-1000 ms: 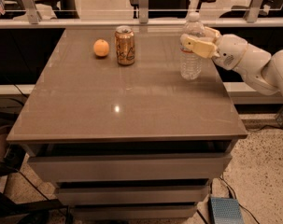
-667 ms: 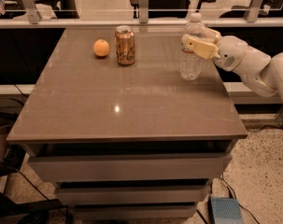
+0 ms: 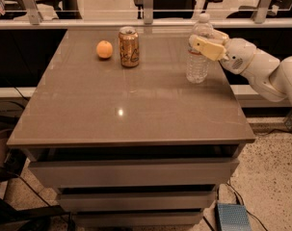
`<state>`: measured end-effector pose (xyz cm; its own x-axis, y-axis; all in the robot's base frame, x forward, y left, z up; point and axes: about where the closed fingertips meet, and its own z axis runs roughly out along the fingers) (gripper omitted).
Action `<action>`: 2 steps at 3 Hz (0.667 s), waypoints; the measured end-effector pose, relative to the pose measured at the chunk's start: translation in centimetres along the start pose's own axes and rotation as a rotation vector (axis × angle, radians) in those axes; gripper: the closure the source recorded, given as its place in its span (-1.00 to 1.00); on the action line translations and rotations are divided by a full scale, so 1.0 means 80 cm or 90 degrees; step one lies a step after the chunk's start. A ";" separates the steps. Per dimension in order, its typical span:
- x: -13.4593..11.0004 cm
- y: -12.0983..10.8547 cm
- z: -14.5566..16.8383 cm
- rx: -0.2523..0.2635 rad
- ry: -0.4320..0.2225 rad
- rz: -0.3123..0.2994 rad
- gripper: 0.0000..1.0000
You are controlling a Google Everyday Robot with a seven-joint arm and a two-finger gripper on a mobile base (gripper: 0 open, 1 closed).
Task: Place water bottle upright
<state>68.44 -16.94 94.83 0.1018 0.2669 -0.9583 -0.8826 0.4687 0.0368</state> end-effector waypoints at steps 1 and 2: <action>0.008 -0.004 -0.003 0.014 0.003 0.019 0.65; 0.007 -0.004 -0.003 0.016 0.003 0.021 0.17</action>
Offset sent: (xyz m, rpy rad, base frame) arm 0.0013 -0.0129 -0.0227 0.0338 0.0729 -0.0461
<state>68.66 -17.13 94.20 0.0707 0.2791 -0.9576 -0.8737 0.4806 0.0755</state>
